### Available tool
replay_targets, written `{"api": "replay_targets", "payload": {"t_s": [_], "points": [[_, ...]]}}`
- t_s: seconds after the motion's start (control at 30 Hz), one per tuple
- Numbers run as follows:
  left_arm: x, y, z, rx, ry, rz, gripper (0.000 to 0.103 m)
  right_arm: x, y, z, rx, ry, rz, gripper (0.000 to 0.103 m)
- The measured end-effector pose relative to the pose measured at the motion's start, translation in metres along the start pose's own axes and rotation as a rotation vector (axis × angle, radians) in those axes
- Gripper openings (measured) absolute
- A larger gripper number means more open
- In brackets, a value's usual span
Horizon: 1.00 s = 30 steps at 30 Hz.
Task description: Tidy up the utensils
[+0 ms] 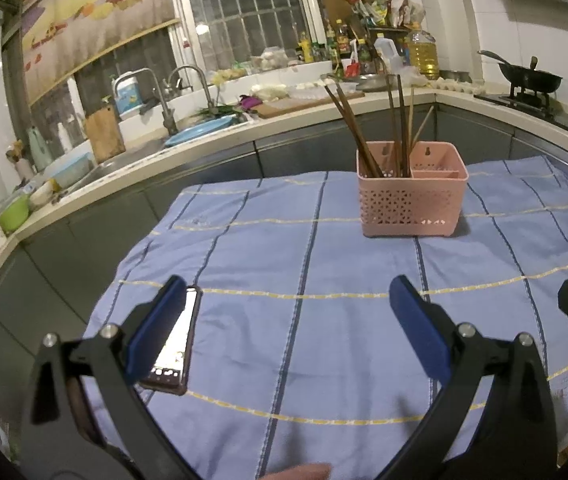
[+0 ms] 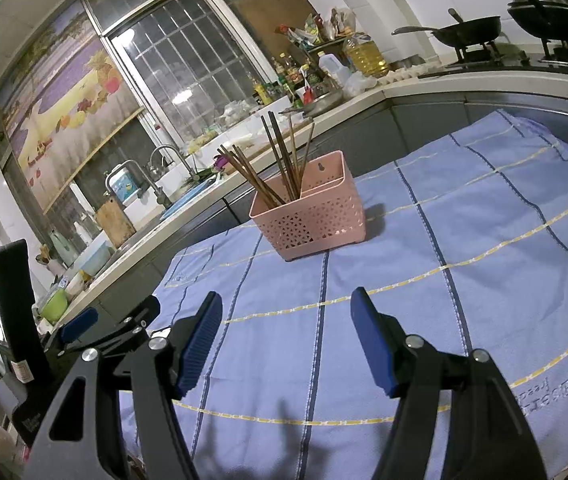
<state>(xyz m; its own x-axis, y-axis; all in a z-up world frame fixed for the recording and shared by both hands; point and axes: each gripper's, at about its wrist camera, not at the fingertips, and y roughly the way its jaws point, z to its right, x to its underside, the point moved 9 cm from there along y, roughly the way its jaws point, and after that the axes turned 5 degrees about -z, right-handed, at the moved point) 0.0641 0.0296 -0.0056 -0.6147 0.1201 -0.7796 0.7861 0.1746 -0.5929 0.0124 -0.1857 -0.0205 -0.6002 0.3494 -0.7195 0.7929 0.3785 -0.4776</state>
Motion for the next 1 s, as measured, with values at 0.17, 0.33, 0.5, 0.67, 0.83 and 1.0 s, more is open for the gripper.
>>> {"api": "replay_targets", "payload": {"t_s": [0.17,0.33,0.5,0.67,0.83,1.0], "points": [[-0.0003,0.0008,-0.0010,0.001,0.001,0.000,0.097,0.0000,0.0007,0.0000,0.000,-0.001,0.000,0.067],[0.0002,0.0005,-0.0003,0.003,0.005,-0.001,0.097,0.0001,0.0001,0.0000,-0.001,0.000,0.000,0.067],[0.0031,0.0009,0.0014,0.012,0.008,-0.007,0.097,0.0006,0.0001,-0.0004,-0.001,0.000,0.000,0.067],[0.0055,-0.0001,0.0044,0.037,0.009,-0.020,0.097,0.0006,0.0005,-0.0002,0.001,0.003,-0.002,0.067],[0.0074,0.0009,0.0081,0.080,0.014,-0.038,0.097,0.0032,0.0034,0.0003,-0.001,0.004,-0.006,0.067],[0.0072,-0.0009,0.0070,0.075,0.011,-0.041,0.097,0.0032,0.0033,0.0004,-0.001,0.004,-0.007,0.067]]}}
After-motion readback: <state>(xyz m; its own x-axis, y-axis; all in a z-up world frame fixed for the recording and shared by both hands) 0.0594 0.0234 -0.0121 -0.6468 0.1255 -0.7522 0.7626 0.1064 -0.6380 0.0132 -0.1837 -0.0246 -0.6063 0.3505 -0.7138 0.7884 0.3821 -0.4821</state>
